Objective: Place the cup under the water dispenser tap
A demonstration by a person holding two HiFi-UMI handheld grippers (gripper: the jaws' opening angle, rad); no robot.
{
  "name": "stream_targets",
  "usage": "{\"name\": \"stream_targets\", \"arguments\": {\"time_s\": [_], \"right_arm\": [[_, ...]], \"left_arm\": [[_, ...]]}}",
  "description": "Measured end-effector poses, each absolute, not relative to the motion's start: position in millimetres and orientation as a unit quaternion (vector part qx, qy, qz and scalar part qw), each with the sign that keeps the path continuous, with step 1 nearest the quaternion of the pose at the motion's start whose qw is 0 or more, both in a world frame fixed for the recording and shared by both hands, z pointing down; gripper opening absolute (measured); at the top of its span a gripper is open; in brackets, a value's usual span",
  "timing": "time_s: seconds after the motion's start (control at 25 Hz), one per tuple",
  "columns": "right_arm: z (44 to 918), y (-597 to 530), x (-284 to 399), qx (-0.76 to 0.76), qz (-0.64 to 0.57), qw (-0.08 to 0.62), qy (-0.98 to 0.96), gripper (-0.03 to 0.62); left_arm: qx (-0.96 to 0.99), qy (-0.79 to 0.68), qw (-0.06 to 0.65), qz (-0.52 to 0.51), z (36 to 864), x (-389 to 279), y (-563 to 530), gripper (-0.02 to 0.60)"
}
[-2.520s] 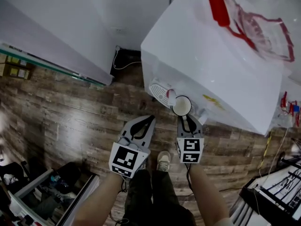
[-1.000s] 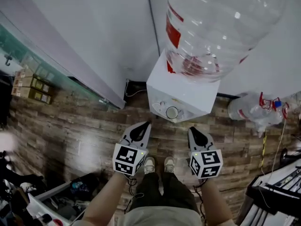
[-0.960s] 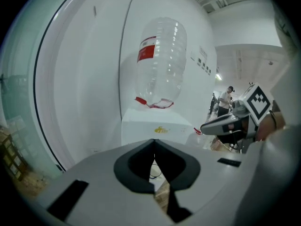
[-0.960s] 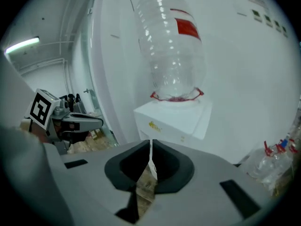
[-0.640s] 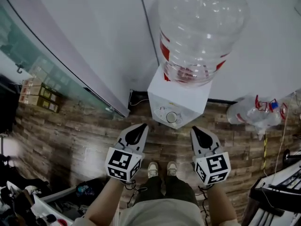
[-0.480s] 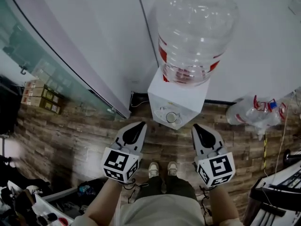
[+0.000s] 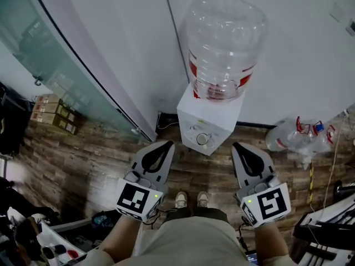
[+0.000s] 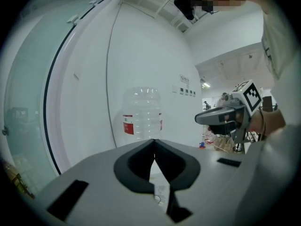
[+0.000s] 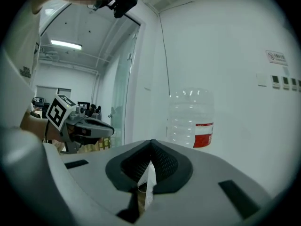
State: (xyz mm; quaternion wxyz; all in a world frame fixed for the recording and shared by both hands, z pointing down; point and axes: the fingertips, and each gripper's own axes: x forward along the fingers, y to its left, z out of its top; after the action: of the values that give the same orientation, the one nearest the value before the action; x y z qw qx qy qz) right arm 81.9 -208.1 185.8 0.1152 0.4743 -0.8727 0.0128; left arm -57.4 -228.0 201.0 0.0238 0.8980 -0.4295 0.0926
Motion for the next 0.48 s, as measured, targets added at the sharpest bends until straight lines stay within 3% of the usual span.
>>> {"name": "stream_targets", "arguments": {"time_s": [0.48], "right_arm": [[141,-180,86,0.465,-0.012,0.068,-0.883,0.006]], "left_arm": [[0.889,-0.452,-0.019,0.067,157,-63,-206,0.006]]}}
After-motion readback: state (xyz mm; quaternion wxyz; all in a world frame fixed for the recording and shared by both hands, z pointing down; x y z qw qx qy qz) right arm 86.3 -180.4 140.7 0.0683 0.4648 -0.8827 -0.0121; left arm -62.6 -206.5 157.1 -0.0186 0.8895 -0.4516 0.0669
